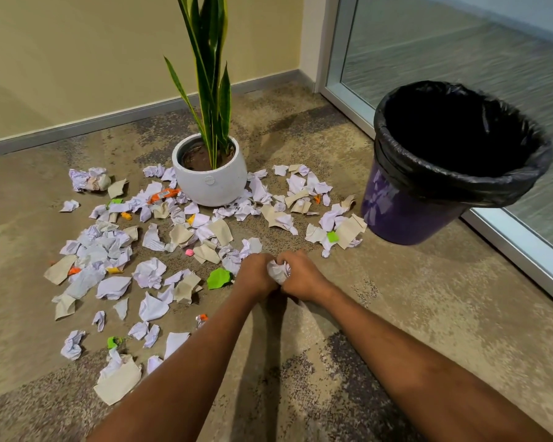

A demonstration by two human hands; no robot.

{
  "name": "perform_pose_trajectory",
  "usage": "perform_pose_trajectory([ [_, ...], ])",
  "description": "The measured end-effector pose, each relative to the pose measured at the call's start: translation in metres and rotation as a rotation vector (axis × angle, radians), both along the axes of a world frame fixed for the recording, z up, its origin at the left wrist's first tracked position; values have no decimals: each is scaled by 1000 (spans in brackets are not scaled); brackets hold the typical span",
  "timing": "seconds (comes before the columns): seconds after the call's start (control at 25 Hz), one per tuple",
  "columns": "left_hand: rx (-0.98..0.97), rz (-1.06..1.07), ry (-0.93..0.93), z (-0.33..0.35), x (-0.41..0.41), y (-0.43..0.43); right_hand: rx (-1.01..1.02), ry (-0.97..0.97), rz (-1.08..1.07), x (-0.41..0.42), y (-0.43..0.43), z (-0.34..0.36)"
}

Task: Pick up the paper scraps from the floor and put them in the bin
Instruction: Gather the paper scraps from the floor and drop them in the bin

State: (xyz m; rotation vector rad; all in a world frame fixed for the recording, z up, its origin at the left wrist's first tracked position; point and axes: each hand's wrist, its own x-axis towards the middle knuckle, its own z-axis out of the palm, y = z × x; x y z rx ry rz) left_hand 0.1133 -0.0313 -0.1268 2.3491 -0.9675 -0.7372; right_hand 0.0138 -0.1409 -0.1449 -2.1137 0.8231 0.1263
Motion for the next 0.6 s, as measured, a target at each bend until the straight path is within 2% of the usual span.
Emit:
perform_pose_trajectory([
  [0.24,-106,182,244,17,6,10,551,-64,-323,-6,-3,19],
  [0.4,-240,218,389,44,2,6,575,-123,-329,-5,-12,42],
  [0.6,-387,300,549,87,-2,-21,625,-284,-419,-7,-35,90],
])
